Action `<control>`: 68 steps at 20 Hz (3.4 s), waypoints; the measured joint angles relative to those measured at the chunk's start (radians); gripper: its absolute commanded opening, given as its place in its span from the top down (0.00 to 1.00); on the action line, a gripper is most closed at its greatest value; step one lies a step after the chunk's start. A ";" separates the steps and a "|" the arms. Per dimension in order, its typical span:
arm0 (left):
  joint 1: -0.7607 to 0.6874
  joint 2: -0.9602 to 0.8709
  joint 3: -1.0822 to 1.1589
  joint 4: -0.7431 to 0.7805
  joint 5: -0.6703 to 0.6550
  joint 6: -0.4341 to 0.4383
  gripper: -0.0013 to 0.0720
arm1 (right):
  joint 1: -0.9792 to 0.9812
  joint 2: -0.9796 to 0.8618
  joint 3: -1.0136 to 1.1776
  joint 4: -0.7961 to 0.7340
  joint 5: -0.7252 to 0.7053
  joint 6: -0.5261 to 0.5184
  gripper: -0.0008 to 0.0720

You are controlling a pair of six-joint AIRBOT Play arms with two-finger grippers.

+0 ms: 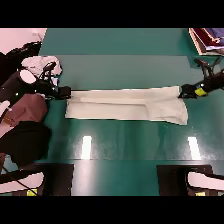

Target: Fold the shirts.

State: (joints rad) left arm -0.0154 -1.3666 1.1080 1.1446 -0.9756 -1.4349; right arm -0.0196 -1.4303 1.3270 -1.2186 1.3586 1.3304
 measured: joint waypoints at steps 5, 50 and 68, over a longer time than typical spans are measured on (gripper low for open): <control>0.000 -0.044 0.058 0.001 0.065 0.000 0.51 | -0.003 -0.194 0.216 0.104 -0.020 0.003 0.37; -0.478 -0.510 0.550 -0.182 -0.047 -0.024 0.95 | 0.126 -0.210 0.554 0.416 0.299 0.055 0.97; -0.377 -0.459 0.616 -0.086 -0.169 -0.014 0.95 | 0.443 -0.241 0.706 0.496 0.130 0.016 0.97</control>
State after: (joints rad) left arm -0.3920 -1.8259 1.7245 1.0584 -1.1446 -1.4494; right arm 0.4236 -1.6711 2.0331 -0.7227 1.4883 1.3468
